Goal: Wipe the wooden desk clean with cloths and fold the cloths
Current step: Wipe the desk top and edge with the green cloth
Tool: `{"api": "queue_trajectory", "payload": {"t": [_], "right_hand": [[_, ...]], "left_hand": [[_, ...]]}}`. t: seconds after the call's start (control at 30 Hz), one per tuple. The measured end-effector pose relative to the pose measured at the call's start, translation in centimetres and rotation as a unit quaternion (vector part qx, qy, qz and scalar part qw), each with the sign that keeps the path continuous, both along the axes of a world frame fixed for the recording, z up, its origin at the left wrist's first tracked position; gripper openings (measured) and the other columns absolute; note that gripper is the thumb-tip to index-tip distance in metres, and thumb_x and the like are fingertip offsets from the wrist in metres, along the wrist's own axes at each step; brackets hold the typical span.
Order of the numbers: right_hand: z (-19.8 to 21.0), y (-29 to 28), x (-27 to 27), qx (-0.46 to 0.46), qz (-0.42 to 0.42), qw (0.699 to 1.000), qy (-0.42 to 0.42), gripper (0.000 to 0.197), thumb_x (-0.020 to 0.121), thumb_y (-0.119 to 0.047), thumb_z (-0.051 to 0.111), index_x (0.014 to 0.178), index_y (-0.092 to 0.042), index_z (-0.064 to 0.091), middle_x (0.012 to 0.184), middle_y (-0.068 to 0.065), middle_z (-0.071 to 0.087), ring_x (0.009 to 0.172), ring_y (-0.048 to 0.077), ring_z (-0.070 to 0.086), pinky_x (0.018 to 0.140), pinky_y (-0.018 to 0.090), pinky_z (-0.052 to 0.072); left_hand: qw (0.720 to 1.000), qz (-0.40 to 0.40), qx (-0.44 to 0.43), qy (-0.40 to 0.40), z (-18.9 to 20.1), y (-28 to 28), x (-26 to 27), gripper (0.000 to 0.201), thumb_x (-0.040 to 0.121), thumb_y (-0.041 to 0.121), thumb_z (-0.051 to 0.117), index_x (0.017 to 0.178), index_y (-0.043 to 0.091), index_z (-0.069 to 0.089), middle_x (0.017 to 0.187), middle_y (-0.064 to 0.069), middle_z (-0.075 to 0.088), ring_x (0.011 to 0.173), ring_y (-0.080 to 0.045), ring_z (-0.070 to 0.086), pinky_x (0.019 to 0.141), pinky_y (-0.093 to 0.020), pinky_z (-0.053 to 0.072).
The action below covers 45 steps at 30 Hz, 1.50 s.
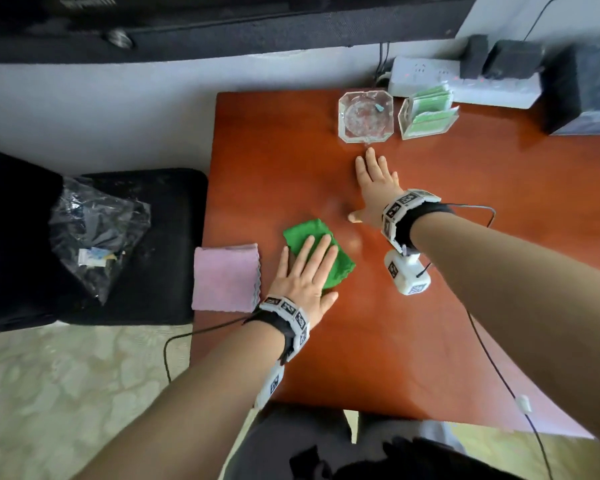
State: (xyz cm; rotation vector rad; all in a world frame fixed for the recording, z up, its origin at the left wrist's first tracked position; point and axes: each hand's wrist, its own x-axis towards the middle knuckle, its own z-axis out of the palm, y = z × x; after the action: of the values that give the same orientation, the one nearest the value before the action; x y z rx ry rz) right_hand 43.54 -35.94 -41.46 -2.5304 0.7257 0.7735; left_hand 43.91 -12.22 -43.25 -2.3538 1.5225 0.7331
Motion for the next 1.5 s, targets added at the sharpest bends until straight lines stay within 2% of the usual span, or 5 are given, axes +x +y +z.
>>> {"api": "queue_trajectory", "payload": {"t": [0.27, 0.57, 1.27, 1.37, 1.5], "right_hand": [[0.5, -0.8, -1.2, 0.051, -0.023, 0.997, -0.049, 0.087, 0.085, 0.008, 0.042, 0.156, -0.015, -0.003, 0.162, 0.003, -0.017, 0.149, 0.026, -0.011, 0.122, 0.043, 0.003], [-0.2, 1.9, -6.1, 0.029, -0.045, 0.998, -0.035, 0.091, 0.082, 0.009, 0.043, 0.156, -0.015, -0.005, 0.162, 0.002, -0.017, 0.149, 0.027, -0.011, 0.121, 0.045, 0.002], [-0.3, 9.0, -18.8, 0.020, -0.009, 0.998, -0.063, 0.066, 0.091, -0.007, 0.044, 0.152, -0.006, 0.021, 0.163, 0.008, 0.002, 0.150, 0.025, 0.004, 0.121, 0.035, 0.014], [0.6, 12.3, -18.7, 0.025, 0.047, 0.992, -0.116, 0.052, 0.089, -0.006, 0.044, 0.141, -0.009, 0.045, 0.158, 0.010, 0.027, 0.144, 0.026, 0.029, 0.116, 0.034, 0.030], [1.3, 17.8, -17.9, 0.031, 0.192, 0.972, -0.134, 0.069, 0.090, 0.000, 0.044, 0.154, -0.008, 0.018, 0.163, 0.009, 0.008, 0.150, 0.024, 0.010, 0.122, 0.035, 0.013]], "left_hand": [[0.999, 0.030, 0.010, 0.022, -0.2, -3.3, 3.6, 0.076, 0.097, 0.063, 0.018, 0.152, 0.030, -0.023, 0.156, 0.013, -0.036, 0.146, -0.014, -0.029, 0.116, -0.063, -0.006], [0.994, 0.089, -0.054, 0.020, -0.6, -8.5, 7.3, 0.076, 0.098, 0.060, 0.023, 0.155, 0.028, -0.015, 0.160, 0.013, -0.026, 0.148, -0.013, -0.022, 0.117, -0.063, -0.007], [0.996, 0.080, 0.028, 0.035, 0.5, 8.6, -11.8, 0.085, 0.095, 0.066, 0.022, 0.152, 0.025, -0.025, 0.152, 0.009, -0.042, 0.146, -0.018, -0.029, 0.119, -0.056, -0.008], [0.999, 0.046, 0.002, 0.012, 0.7, 8.8, -11.7, 0.080, 0.098, 0.060, 0.025, 0.155, 0.021, -0.015, 0.161, 0.004, -0.027, 0.150, -0.022, -0.017, 0.121, -0.056, 0.000], [0.999, 0.046, -0.023, 0.002, 1.8, 10.5, -10.7, 0.072, 0.101, 0.050, 0.028, 0.157, 0.023, -0.009, 0.163, 0.004, -0.019, 0.151, -0.019, -0.012, 0.121, -0.056, -0.001]]}}
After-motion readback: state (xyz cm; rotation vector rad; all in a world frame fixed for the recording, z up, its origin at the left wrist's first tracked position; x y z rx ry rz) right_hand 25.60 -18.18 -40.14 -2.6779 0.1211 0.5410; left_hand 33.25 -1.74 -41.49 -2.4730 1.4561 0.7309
